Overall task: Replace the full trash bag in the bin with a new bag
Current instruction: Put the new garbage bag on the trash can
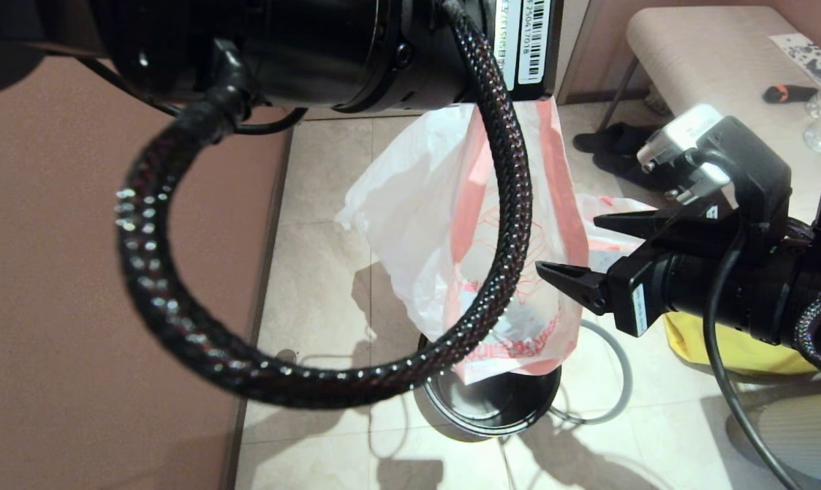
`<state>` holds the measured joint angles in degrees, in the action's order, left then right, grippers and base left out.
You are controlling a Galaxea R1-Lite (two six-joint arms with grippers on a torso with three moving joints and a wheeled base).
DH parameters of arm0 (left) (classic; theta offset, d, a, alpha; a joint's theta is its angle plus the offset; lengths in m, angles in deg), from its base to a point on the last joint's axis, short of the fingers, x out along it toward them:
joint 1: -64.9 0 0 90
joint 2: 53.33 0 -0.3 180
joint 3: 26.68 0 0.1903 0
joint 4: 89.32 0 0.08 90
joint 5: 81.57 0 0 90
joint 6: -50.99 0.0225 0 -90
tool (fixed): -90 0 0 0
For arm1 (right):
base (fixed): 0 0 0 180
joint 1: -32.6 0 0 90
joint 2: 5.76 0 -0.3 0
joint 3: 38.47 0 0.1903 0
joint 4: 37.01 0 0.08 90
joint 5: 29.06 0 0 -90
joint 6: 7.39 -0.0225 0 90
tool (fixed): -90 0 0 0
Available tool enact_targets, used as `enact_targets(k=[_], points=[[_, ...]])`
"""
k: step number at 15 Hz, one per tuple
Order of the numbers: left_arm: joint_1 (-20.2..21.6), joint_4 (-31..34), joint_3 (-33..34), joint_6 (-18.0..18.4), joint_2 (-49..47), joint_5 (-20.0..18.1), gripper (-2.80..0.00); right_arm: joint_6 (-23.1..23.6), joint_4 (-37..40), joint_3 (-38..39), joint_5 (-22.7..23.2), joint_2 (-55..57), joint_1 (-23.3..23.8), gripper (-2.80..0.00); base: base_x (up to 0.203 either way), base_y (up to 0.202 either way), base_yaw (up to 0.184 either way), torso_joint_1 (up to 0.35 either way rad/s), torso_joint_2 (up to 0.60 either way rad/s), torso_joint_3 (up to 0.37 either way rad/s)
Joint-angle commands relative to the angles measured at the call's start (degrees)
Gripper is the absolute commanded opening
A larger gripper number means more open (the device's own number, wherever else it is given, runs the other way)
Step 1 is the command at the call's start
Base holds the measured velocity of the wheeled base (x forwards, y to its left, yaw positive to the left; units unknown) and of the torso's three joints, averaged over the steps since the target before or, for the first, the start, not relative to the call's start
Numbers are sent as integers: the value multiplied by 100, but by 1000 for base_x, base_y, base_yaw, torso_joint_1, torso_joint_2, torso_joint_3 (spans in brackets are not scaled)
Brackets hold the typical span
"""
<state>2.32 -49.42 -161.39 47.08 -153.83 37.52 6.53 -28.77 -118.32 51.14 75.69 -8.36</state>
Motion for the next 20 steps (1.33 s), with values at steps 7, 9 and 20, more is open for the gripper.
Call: enact_targets(k=[7, 9, 20], points=[[-237, 54, 63, -51, 194, 79, -280, 281, -1353, -891, -709, 1163, 234, 0, 0, 0, 0, 0, 0, 0], [-246, 52, 195, -89, 284, 79, -280, 313, -1361, -891, -778, 1154, 255, -280, 0, 0, 0, 0, 0, 0], [-114, 43, 245, -110, 233, 141, -280, -76, -202, -750, -778, 320, -7, -280, 0, 0, 0, 0, 0, 0]])
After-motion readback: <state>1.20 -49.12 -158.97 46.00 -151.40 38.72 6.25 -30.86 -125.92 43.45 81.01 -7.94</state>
